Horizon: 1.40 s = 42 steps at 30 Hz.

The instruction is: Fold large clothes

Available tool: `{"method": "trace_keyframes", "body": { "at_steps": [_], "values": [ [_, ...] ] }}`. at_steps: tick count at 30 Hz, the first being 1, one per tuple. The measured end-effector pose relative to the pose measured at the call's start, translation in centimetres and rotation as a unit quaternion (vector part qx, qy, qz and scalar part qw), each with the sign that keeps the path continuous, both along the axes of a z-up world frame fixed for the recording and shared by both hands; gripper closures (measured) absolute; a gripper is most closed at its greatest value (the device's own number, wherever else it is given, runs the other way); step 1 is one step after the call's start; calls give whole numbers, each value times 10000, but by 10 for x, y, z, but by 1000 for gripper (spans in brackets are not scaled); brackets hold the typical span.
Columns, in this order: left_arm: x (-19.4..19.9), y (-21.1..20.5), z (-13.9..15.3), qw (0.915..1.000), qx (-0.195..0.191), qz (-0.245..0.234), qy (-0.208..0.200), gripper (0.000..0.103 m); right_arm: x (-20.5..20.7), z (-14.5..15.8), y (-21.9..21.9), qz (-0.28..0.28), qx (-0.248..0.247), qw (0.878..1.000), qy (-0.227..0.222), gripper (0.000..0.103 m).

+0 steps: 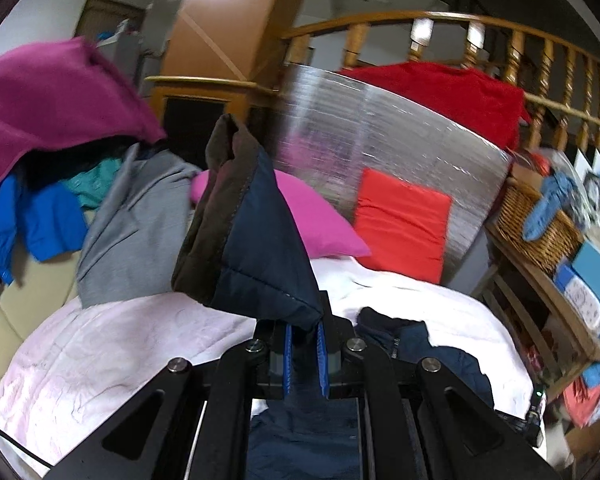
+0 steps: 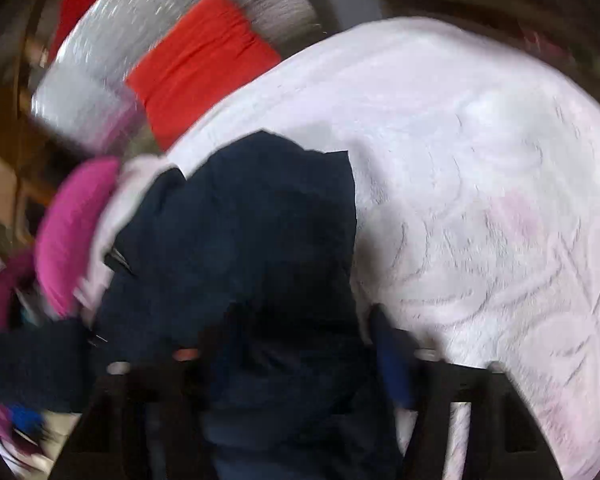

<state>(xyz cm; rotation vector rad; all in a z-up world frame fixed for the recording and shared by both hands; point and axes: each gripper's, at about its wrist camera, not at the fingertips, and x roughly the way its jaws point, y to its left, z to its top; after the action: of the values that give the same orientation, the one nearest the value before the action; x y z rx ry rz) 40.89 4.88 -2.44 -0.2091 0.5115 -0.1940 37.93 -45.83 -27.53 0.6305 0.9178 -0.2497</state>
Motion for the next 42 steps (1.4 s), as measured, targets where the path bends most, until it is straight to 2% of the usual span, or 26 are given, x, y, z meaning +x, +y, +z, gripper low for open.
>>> {"method": "trace_keyframes", "body": {
  "at_steps": [2,5,8,12,18,25,29,33,35,36,38,39,40,42],
  "values": [
    [-1,-24,5,9998,141,-159,-47,92,-1,3,5,105,-210,9997,-52,56],
    [-2,-63,9,9986,284,-453,-64,92,-15,11,0,124,-160,9996,-196,55],
    [-2,-106,6,9965,342,-767,-16,92,-33,23,-13,63,123,9987,-488,43],
    [-1,-169,-11,9918,388,-1208,185,92,-69,51,-33,5,139,9952,-969,42],
    [8,-258,-65,9819,553,-1670,701,92,-114,75,-58,-54,181,9903,-1377,41],
    [10,-340,-153,9658,930,-1926,1465,93,-151,63,-77,-160,276,9906,-1328,41],
    [11,-355,-188,9595,1071,-1876,1806,93,-162,54,-77,-142,320,9914,-1264,41],
    [18,-353,-210,9526,849,-1887,2231,91,-162,42,-73,-116,407,9917,-1214,41],
    [15,-349,-210,9489,741,-2033,2295,86,-162,38,-71,-82,449,9919,-1189,41],
    [14,-348,-208,9466,685,-2141,2313,81,-160,37,-69,-55,467,9919,-1180,41],
    [10,-346,-202,9393,514,-2416,2381,59,-154,36,-62,54,499,9918,-1177,41],
    [7,-343,-196,9370,445,-2527,2371,39,-151,37,-58,108,522,9914,-1195,41],
    [0,-338,-188,9364,412,-2621,2298,30,-149,39,-56,168,556,9908,-1224,41],
    [-11,-327,-174,9330,322,-2854,2169,29,-141,42,-49,314,689,9885,-1309,41]
  ]
}}
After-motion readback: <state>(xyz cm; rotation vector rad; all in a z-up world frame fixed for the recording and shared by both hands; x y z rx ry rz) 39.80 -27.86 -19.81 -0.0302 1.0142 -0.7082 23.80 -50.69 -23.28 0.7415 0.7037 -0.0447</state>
